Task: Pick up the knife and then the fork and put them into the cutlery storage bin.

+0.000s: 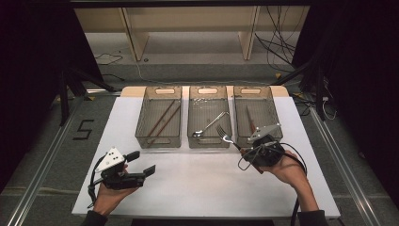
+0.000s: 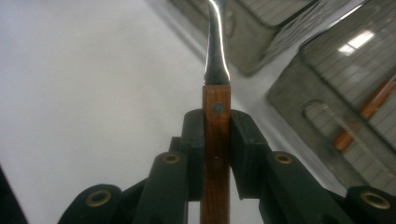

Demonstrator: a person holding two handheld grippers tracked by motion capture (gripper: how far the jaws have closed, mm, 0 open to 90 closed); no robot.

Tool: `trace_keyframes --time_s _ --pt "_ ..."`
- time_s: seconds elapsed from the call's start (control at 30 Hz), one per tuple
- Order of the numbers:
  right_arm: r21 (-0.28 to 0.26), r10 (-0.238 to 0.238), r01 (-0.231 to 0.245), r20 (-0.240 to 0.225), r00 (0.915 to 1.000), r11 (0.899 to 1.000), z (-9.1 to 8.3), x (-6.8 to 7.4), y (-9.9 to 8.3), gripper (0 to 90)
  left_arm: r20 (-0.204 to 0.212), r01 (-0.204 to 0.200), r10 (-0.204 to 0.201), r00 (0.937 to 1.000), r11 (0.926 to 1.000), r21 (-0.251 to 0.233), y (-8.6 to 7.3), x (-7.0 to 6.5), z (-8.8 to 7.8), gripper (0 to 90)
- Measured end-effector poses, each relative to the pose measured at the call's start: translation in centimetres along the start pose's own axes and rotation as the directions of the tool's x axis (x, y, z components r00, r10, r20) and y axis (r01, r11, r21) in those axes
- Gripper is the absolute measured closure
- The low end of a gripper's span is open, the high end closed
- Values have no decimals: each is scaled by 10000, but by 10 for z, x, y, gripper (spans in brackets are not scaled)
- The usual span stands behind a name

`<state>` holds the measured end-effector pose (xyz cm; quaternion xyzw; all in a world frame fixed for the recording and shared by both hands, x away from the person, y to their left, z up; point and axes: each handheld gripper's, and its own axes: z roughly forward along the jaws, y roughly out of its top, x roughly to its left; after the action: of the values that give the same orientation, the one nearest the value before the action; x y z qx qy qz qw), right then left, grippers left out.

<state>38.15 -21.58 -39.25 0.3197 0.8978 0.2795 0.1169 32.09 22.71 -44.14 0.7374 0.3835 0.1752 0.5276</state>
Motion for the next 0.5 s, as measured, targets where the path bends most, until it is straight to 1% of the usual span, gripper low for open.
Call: trace_keyframes --time_s 0.07,0.13,0.17,0.23,0.4,0.5 --pt "-276 254 -250 143 9996 9993 -2 -5 3 773 -6 17 -17 10000 10000 -13 0 0 0 155" --pt "-611 484 -467 277 9984 9970 -4 -12 6 774 -1 20 -20 10000 10000 -8 0 0 0 155" --pt "-717 674 -648 348 9971 9953 -5 -14 8 774 0 18 -18 10000 10000 -14 0 0 0 155" --pt "-942 841 -793 489 9953 9924 -6 -20 12 774 1 19 -19 10000 10000 -11 0 1 0 155" --pt "-1367 1332 -1218 773 9881 9831 -9 -32 22 773 11 1 -1 10000 10000 -13 0 1 -1 155" --pt "-1480 1554 -1414 879 9839 9788 -9 -39 26 774 11 31 -31 10000 10000 -23 0 1 -1 155"
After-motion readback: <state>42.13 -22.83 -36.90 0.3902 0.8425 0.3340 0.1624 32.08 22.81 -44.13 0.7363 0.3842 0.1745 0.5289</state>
